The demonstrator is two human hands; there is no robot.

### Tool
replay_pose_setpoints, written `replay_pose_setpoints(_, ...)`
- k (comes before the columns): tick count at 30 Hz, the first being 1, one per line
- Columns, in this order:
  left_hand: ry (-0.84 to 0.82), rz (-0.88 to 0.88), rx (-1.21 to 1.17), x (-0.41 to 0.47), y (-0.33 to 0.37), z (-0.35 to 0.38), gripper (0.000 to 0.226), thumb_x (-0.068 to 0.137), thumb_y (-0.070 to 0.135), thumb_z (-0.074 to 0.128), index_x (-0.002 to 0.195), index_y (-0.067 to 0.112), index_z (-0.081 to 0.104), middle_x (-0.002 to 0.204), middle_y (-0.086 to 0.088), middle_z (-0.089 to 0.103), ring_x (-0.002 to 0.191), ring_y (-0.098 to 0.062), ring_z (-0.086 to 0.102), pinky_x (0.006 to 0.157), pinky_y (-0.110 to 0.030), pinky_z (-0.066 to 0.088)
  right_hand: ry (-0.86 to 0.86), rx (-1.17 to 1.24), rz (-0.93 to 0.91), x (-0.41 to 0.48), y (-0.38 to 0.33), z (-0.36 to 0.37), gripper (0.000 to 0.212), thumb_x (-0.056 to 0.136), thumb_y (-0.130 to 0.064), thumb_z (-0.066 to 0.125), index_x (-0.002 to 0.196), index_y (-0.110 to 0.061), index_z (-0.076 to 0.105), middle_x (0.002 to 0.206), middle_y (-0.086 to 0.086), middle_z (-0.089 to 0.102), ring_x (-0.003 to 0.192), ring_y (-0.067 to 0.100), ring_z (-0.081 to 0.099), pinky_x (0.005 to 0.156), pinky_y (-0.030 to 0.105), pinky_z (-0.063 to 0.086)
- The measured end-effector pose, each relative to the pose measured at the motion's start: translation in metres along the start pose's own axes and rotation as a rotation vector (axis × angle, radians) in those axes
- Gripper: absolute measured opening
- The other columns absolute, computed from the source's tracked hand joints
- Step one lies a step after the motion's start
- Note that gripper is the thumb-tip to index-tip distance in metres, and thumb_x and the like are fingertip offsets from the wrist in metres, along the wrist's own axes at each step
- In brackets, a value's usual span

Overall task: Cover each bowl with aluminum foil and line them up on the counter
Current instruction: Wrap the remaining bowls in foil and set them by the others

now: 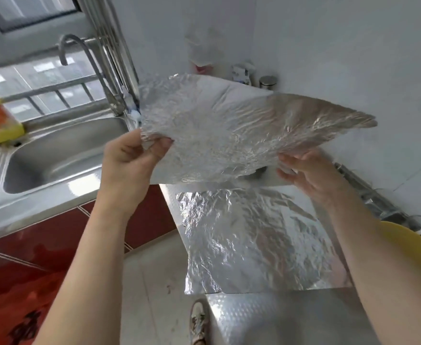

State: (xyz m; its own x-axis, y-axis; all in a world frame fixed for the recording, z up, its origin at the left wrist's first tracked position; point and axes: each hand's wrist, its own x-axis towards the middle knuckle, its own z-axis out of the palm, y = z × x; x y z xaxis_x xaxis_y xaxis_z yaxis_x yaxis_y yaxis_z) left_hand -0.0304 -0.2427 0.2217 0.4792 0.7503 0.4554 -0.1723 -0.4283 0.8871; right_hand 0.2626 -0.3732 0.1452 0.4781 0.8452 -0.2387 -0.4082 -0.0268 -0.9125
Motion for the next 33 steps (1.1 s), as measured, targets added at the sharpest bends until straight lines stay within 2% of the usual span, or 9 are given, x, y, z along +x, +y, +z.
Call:
replay_pose_setpoints(3, 0.012, -0.022, 0.084, -0.007, -0.001, -0.011, 0.032, 0.084, 0.006, 0.069, 0.089, 0.037, 0.077, 0.092, 0.018, 0.074, 0.092, -0.003, 0.067, 0.088, -0.023, 0.052, 0.015, -0.050, -0.175, -0.011, -0.015, 0.014, 0.018, 0.052, -0.013, 0.082, 0.067, -0.015, 0.073, 0.080, 0.000, 0.073, 0.087, 0.016, 0.069, 0.085, 0.034, 0.055)
replay_pose_setpoints(9, -0.099, -0.278, 0.280, -0.053, -0.054, -0.026, 0.051, 0.085, -0.006, 0.066, 0.084, 0.044, 0.076, 0.092, 0.014, 0.075, 0.093, -0.011, 0.071, 0.085, -0.036, 0.056, 0.002, -0.626, -0.268, -0.048, 0.019, -0.013, 0.020, 0.070, -0.020, 0.078, 0.090, -0.014, 0.075, 0.095, -0.003, 0.074, 0.093, 0.021, 0.070, 0.083, 0.034, 0.055)
replay_pose_setpoints(13, -0.265, -0.358, 0.489, -0.089, -0.104, -0.020, 0.062, 0.069, -0.017, 0.069, 0.082, 0.043, 0.075, 0.090, 0.019, 0.074, 0.093, -0.003, 0.069, 0.087, -0.032, 0.054, -0.072, -0.826, -0.239, -0.072, 0.063, -0.038, 0.022, 0.067, -0.055, 0.070, 0.079, -0.038, 0.076, 0.094, -0.017, 0.072, 0.098, 0.003, 0.065, 0.088, 0.019, 0.050)
replay_pose_setpoints(15, -0.378, -0.340, 0.545, -0.105, -0.120, -0.015, 0.071, 0.053, -0.018, 0.072, 0.087, 0.044, 0.075, 0.096, 0.020, 0.072, 0.100, -0.002, 0.066, 0.090, -0.021, 0.050, -0.101, -0.860, -0.219, -0.082, 0.087, -0.056, 0.018, 0.068, -0.037, 0.083, 0.084, -0.041, 0.075, 0.095, -0.015, 0.073, 0.105, 0.009, 0.065, 0.098, 0.030, 0.047)
replay_pose_setpoints(18, -0.505, -0.307, 0.558, -0.126, -0.144, -0.007, 0.052, 0.047, 0.016, 0.078, 0.094, 0.040, 0.075, 0.105, 0.024, 0.068, 0.102, 0.004, 0.063, 0.089, -0.015, 0.048, -0.053, -0.904, -0.169, -0.092, 0.120, -0.077, 0.056, 0.066, 0.014, 0.074, 0.079, -0.040, 0.076, 0.095, -0.020, 0.072, 0.099, -0.001, 0.064, 0.096, 0.023, 0.045)
replay_pose_setpoints(20, -0.521, -0.403, 0.583, -0.137, -0.161, 0.000, 0.046, 0.053, 0.028, 0.075, 0.092, 0.051, 0.071, 0.113, 0.021, 0.066, 0.109, 0.000, 0.061, 0.098, -0.026, 0.048, -0.015, -0.922, -0.144, -0.094, 0.138, -0.083, 0.050, 0.066, 0.003, 0.073, 0.074, -0.046, 0.074, 0.090, -0.026, 0.071, 0.094, -0.006, 0.064, 0.092, 0.017, 0.044)
replay_pose_setpoints(24, -0.609, -0.445, 0.723, -0.149, -0.181, 0.006, 0.066, 0.050, 0.003, 0.081, 0.098, 0.048, 0.072, 0.115, 0.017, 0.063, 0.108, -0.004, 0.059, 0.092, -0.023, 0.044, 0.012, -1.011, -0.090, -0.093, 0.164, -0.092, 0.058, 0.071, 0.002, 0.071, 0.077, -0.056, 0.070, 0.090, -0.035, 0.067, 0.095, -0.006, 0.064, 0.091, 0.014, 0.043)
replay_pose_setpoints(30, -0.689, -0.544, 0.780, -0.150, -0.201, 0.007, 0.067, 0.055, 0.000, 0.073, 0.101, 0.047, 0.071, 0.099, 0.015, 0.068, 0.093, -0.011, 0.058, 0.072, -0.026, 0.044, 0.102, -1.009, 0.037, -0.092, 0.188, -0.107, 0.038, 0.075, -0.004, 0.077, 0.081, -0.041, 0.076, 0.097, -0.013, 0.074, 0.098, 0.011, 0.068, 0.096, 0.043, 0.049)
replay_pose_setpoints(33, -0.587, -0.622, 0.696, -0.150, -0.206, 0.009, 0.047, 0.071, 0.006, 0.077, 0.093, 0.047, 0.071, 0.093, 0.026, 0.067, 0.096, -0.004, 0.061, 0.085, -0.026, 0.046, 0.140, -1.054, 0.088, -0.087, 0.180, -0.096, 0.010, 0.079, -0.021, 0.077, 0.081, -0.031, 0.078, 0.098, -0.007, 0.075, 0.094, 0.011, 0.067, 0.087, 0.016, 0.044)
